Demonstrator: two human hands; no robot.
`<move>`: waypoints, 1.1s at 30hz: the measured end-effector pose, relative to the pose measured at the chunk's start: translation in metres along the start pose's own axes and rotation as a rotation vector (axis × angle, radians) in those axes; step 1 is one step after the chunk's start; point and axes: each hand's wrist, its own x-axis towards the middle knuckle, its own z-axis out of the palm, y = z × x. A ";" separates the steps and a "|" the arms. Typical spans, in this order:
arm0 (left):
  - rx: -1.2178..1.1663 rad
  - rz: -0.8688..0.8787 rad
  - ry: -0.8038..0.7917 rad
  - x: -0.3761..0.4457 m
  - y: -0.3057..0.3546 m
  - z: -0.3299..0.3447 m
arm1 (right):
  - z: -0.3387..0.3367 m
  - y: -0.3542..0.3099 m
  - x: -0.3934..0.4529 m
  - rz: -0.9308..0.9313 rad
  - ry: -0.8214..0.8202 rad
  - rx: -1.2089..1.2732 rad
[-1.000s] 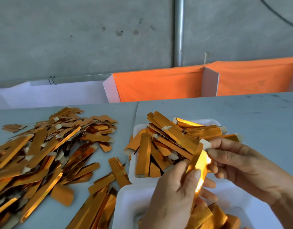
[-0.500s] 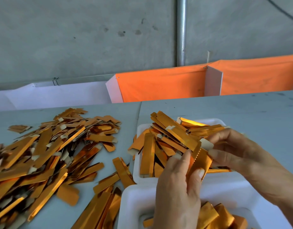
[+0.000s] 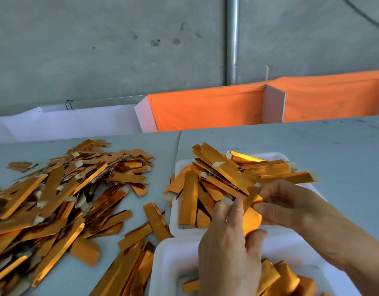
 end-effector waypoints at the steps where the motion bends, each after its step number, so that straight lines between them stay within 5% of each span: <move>1: 0.013 0.003 -0.002 0.000 0.001 0.000 | -0.001 -0.001 0.000 0.011 -0.019 0.051; 7: 0.071 0.003 -0.031 0.003 0.001 0.000 | -0.006 0.008 0.007 0.092 -0.098 -0.037; 23: -0.208 0.032 -0.103 0.001 0.002 -0.005 | -0.014 0.010 0.005 -0.070 -0.155 0.102; 33: 0.040 0.062 -0.110 0.001 0.004 -0.003 | -0.012 0.009 0.005 -0.036 -0.134 0.055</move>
